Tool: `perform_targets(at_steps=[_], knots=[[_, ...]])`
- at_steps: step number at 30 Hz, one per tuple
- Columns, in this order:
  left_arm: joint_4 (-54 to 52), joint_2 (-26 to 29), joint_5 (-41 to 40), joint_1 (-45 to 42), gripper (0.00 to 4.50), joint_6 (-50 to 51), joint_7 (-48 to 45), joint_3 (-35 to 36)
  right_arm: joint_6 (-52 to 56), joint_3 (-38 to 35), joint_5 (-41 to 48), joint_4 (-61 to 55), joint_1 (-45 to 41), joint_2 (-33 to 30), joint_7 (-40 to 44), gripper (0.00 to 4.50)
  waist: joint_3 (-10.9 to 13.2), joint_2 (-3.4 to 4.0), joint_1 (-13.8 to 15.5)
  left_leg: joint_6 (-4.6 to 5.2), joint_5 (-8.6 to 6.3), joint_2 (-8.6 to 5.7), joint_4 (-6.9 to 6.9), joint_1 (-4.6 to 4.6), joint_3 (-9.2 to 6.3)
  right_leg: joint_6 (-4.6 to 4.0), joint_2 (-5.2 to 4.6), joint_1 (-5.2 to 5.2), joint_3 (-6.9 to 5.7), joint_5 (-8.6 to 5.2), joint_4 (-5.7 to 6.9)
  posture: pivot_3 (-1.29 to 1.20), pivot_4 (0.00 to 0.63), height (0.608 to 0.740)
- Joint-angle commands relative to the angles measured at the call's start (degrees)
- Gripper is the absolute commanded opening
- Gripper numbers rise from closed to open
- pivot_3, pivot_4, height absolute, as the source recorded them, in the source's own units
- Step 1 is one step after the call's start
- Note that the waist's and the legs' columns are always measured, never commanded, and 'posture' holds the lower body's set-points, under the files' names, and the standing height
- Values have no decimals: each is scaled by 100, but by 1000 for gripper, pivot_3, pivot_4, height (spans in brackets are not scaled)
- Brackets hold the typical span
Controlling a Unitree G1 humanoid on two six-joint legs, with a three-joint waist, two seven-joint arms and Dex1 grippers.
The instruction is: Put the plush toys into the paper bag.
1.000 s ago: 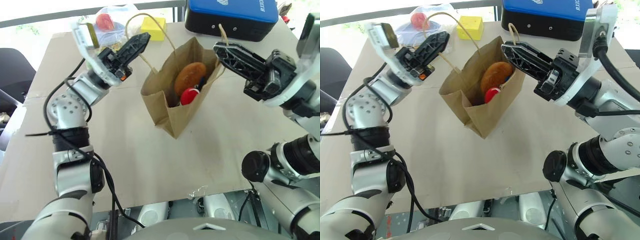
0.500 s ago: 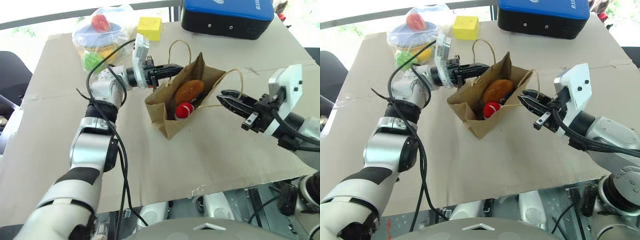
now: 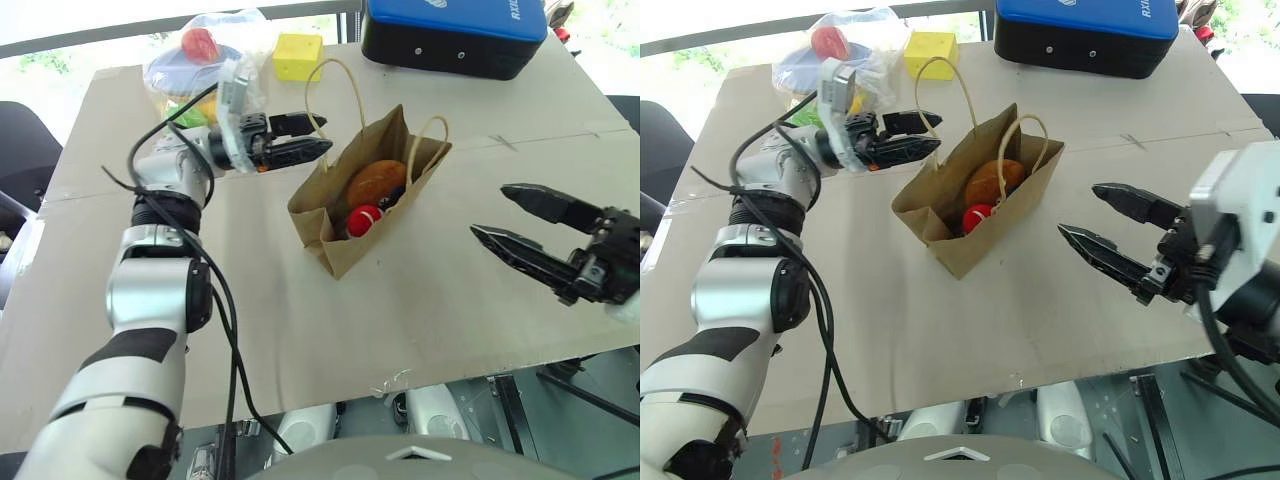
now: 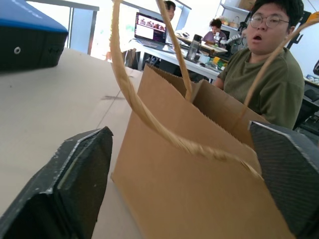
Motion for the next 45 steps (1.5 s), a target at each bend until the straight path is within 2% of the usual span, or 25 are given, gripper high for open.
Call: perform_targets(at_steps=[1,3,5,6,7,9,12,16,18,23,31,36,39,42,45], knots=[[-989,416,-307,449,4496,683,-256,201,-226,78,-156,-7,414,-381,202,2358,0,-1,8,0,0,0,1,0,-1,0,0,1,-1,0,-2,0,150,740],[-1515,672,-422,933,4500,1040,-328,217,-142,770,-1109,-95,592,-529,512,1693,-2,-4,0,0,0,0,2,2,-3,0,1,4,-3,0,-5,0,150,740],[-2011,809,-508,1359,4500,1228,-329,212,-306,1542,-1899,-131,567,-515,761,740,-2,-4,-15,0,0,0,4,4,-3,1,5,3,1,0,-5,0,150,740],[-2368,842,-595,1635,4500,1357,-283,218,-450,2158,-2426,-64,415,-398,868,180,-3,-4,-21,0,0,0,5,5,-2,1,6,3,2,0,-4,0,150,740],[-2740,852,-706,1890,4500,1524,-204,230,-603,2791,-2986,70,212,-229,942,22,-2,-4,-14,0,0,0,5,8,-3,1,6,3,2,0,-5,0,150,740],[-3389,793,-817,2322,4500,1630,-6,227,-925,4013,-4179,411,-232,54,1157,22,-4,-7,-5,0,0,1,9,4,-7,1,5,3,-2,0,-5,0,150,740],[-4071,719,-938,2757,4500,1724,235,214,-1364,5183,-5369,1013,-872,606,1393,22,-3,-9,62,0,0,-1,14,-1,-8,8,1,2,-7,4,-4,0,150,740],[-4917,635,-1007,3249,4500,1644,517,132,-1762,6025,-6237,1762,-1552,1427,1649,22,-2,-8,121,-1,0,-1,14,2,-7,9,1,2,-3,6,-6,0,150,740],[-5144,552,-974,3373,4500,1457,736,184,-1889,6223,-6490,2022,-1735,1691,1761,22,-4,-9,115,-1,0,-1,13,6,-7,9,5,4,1,6,-12,0,150,740],[-5489,600,-972,3601,4500,1220,957,214,-2017,6167,-6761,2256,-1810,2079,2031,22,-5,-11,138,-1,0,-2,13,-1,-13,9,2,1,-7,6,-13,0,150,740],[-6501,539,-829,4324,4500,848,1975,334,-2239,6117,-6846,2652,-1979,2647,2514,22,-4,-10,110,-2,0,-2,5,8,-13,9,4,2,-2,6,-10,0,150,740],[-6716,71,-287,4445,4500,253,3064,211,-2288,6100,-6997,2772,-1951,2783,2675,22,-5,-10,152,-2,0,-5,7,8,-12,9,-2,7,-5,7,-11,0,150,740],[-6825,-203,-167,4520,4500,67,3388,59,-2266,6054,-7027,2777,-1898,2840,2699,22,-5,-9,135,-2,0,-5,8,9,-12,9,-1,7,-4,7,-10,0,150,740],[-6904,-531,-261,4529,3712,116,3749,-25,-2224,6034,-7075,2698,-1811,2841,2696,0,-5,-9,136,-2,0,-5,8,8,-13,9,0,6,-5,7,-10,0,150,740],[-6930,-729,-307,4558,2398,16,3843,-101,-2196,5964,-7150,2568,-1671,2829,2625,0,-5,-9,136,-2,0,-5,9,9,-13,9,0,7,-4,7,-10,0,150,740]])
